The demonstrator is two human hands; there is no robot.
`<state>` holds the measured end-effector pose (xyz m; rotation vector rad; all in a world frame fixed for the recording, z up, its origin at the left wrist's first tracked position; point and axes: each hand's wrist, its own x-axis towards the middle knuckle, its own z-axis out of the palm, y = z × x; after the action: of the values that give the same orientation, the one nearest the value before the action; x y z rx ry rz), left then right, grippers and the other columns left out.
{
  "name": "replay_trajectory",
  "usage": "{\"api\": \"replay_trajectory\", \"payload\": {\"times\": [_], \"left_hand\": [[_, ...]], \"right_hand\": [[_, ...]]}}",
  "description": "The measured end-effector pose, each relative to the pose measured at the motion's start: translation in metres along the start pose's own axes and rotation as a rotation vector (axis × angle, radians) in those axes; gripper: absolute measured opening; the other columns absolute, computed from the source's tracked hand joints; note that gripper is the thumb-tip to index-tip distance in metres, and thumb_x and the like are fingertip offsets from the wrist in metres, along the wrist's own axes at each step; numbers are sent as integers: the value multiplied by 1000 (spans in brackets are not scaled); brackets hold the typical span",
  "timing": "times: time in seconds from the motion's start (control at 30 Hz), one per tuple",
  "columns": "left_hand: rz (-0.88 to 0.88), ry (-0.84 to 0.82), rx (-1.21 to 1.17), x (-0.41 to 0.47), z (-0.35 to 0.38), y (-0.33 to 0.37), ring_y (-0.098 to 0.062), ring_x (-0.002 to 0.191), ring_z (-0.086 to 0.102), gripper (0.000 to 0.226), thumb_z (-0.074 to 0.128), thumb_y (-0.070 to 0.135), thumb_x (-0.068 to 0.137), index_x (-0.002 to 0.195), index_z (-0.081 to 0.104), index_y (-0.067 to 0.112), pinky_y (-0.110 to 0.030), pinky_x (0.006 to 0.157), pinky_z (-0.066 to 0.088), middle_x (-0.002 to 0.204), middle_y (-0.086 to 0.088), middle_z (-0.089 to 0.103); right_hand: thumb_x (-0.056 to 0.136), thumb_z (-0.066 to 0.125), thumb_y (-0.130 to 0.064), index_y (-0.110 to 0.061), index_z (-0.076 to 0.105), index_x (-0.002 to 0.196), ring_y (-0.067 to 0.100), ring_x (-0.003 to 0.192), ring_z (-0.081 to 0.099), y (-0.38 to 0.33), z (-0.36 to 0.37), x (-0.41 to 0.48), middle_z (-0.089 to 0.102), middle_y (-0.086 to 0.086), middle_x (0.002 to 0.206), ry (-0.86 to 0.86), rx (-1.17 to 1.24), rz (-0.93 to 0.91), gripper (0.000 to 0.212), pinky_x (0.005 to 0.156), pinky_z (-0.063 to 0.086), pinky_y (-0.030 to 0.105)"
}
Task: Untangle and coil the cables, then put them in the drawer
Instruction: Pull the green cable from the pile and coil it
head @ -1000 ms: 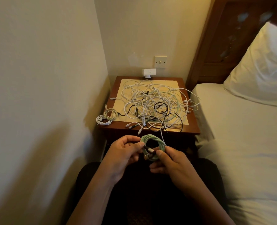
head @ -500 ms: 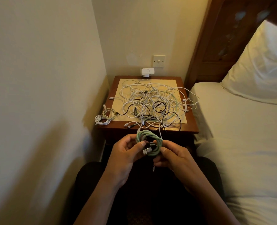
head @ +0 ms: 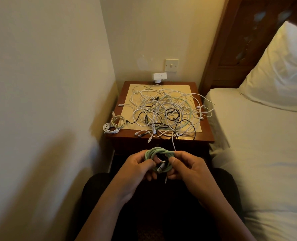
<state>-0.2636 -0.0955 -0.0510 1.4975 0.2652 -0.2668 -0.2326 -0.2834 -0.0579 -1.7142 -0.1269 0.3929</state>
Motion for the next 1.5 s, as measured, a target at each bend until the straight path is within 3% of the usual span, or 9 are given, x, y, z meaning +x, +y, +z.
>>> {"api": "replay_trajectory", "payload": {"times": [0.17,0.3,0.5,0.77,0.87,0.97,1.1,1.33,1.5], "left_hand": [[19,-119,-316,3,-5,-3,-16,78,63,34,73,13,85,118,72,4,-23,67,53,97,-10,68],[131,-88,-318,2,-5,-1,-17,88,65,43,75,5,85,128,69,9,-27,81,55,119,-14,71],[158,-60,-311,5,-6,-1,-25,93,58,35,73,16,90,125,71,10,-38,86,44,119,-18,70],[58,-146,-433,10,-8,-10,-37,114,46,48,57,23,90,132,63,-2,-52,98,30,120,-26,57],[40,-166,-384,8,-10,-9,-36,112,50,48,61,26,89,132,65,4,-48,97,35,122,-25,59],[34,-186,-247,4,-11,-5,-23,95,60,46,74,31,87,129,68,12,-30,80,50,113,-14,69],[69,-102,-66,6,-5,-2,-11,79,63,42,76,25,82,122,70,13,-23,72,52,98,-4,73],[7,-122,-355,18,-9,-4,-21,87,57,44,68,19,88,123,64,-7,-25,74,50,97,-12,67],[-1,-19,-368,23,-2,-6,-24,90,60,36,64,20,92,121,68,0,-29,77,51,100,-14,72]], "right_hand": [[103,58,-23,-20,72,115,21,88,77,-5,-1,4,78,3,95,37,143,47,19,77,63,33],[102,60,-26,-14,78,103,22,84,76,-8,0,6,77,8,92,-3,219,110,22,78,63,37],[102,57,-38,-26,77,109,13,79,71,-9,0,7,76,-3,91,-46,46,44,24,75,61,31],[99,65,-23,-22,73,115,9,75,70,-12,-2,15,78,-2,87,-41,111,57,18,71,57,26],[98,66,-19,-17,73,113,10,71,72,-13,-2,16,78,2,88,-29,118,45,17,66,55,24],[98,66,-19,-15,73,111,12,70,73,-12,-5,18,79,4,88,-8,106,46,15,61,55,21],[97,68,-18,-15,73,110,14,71,73,-9,-9,20,78,5,87,-1,88,45,14,62,56,22],[94,73,-18,-13,74,106,19,73,73,-6,-17,27,77,9,86,-14,76,14,13,69,58,31],[96,70,-22,-18,72,101,14,73,75,-6,-14,35,77,2,84,39,-97,-25,7,68,61,27]]}}
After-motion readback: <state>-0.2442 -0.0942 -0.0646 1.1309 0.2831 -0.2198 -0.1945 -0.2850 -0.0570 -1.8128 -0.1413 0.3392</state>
